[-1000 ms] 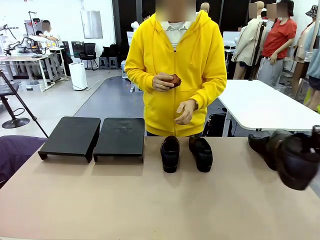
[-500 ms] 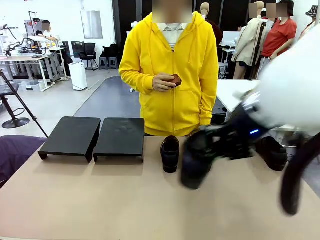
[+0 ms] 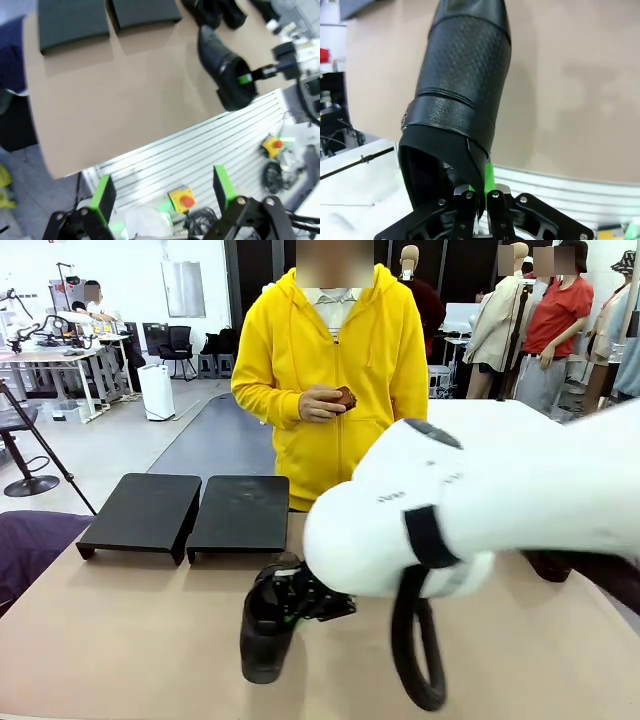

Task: Organize the shoes by placing them on the stand.
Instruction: Pick up one Shoe and place it in the middle of the table.

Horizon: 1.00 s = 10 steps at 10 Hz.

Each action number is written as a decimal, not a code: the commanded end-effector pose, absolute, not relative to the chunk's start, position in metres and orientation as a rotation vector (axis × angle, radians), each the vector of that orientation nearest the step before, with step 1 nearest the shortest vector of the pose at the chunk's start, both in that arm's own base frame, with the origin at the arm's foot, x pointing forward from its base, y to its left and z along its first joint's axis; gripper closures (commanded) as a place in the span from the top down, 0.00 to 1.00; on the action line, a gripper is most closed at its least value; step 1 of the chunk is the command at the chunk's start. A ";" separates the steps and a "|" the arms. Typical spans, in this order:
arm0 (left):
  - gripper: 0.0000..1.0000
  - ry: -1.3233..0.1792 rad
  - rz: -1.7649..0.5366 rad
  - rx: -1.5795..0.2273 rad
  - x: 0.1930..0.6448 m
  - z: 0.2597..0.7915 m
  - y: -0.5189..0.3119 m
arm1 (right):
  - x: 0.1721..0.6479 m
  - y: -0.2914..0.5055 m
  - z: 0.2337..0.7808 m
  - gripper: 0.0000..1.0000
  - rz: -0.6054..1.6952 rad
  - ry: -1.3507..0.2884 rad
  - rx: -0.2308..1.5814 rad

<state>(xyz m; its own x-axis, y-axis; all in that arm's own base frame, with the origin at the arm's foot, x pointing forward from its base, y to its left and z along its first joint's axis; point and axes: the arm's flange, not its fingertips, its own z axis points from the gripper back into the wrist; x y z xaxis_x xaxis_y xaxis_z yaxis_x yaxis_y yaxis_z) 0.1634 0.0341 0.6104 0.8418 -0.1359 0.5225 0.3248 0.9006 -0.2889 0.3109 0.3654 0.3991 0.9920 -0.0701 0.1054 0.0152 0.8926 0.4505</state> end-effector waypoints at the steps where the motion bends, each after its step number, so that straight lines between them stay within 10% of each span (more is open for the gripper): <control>1: 1.00 -0.517 -0.264 -0.394 0.163 0.611 0.034 | 0.351 0.392 0.390 0.00 0.005 -0.111 0.536; 10: 1.00 -0.517 -0.264 -0.394 0.163 0.611 0.034 | 0.386 0.410 0.345 0.00 0.083 0.006 0.459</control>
<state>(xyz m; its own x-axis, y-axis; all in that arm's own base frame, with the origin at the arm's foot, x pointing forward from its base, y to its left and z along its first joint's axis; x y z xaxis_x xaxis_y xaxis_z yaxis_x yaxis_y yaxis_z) 0.1635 0.0341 0.6104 0.8419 -0.1360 0.5222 0.3247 0.9006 -0.2890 0.3805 0.4143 0.3365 0.9986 0.0526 -0.0077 -0.0432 0.8876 0.4586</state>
